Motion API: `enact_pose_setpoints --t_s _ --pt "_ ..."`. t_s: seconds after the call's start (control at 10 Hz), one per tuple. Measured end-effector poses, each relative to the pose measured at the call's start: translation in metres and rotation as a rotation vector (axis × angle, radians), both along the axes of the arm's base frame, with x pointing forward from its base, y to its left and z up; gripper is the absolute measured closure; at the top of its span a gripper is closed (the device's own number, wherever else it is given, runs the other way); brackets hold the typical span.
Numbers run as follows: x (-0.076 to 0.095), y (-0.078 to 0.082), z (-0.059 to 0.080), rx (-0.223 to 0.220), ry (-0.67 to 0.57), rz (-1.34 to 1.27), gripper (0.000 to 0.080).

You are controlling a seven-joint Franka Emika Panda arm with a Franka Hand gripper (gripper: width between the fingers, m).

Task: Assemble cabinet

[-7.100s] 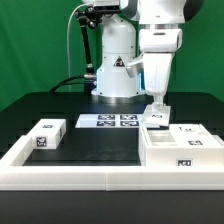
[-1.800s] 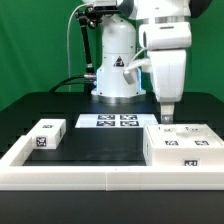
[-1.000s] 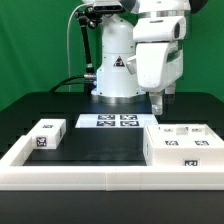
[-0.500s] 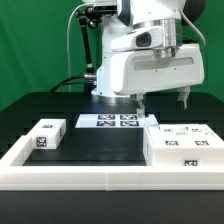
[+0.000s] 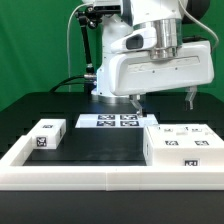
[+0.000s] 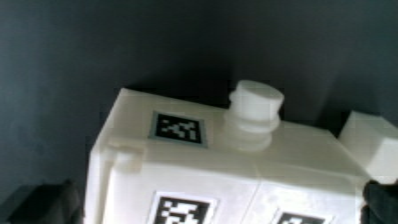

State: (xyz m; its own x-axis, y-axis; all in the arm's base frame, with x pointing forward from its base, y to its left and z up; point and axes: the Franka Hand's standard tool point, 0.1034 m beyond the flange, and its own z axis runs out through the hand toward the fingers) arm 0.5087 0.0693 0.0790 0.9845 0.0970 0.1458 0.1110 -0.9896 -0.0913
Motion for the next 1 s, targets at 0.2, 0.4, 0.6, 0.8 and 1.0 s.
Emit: enact_pose_setpoints --t_s 0.2,0.4,0.6,0.8,1.0 --pt "-0.009 0.010 -0.008 -0.007 0.028 -0.132 0.0003" --pt "-0.012 0.004 -0.017 -0.006 0.047 -0.242 0.0003" --pt "-0.013 0.005 -0.021 0.024 0.048 -0.363 0.0003" --pt "-0.014 0.008 -0.022 0.019 0.047 -0.329 0.0003" --pt "-0.020 0.018 -0.032 0.005 0.062 -0.298 0.0003"
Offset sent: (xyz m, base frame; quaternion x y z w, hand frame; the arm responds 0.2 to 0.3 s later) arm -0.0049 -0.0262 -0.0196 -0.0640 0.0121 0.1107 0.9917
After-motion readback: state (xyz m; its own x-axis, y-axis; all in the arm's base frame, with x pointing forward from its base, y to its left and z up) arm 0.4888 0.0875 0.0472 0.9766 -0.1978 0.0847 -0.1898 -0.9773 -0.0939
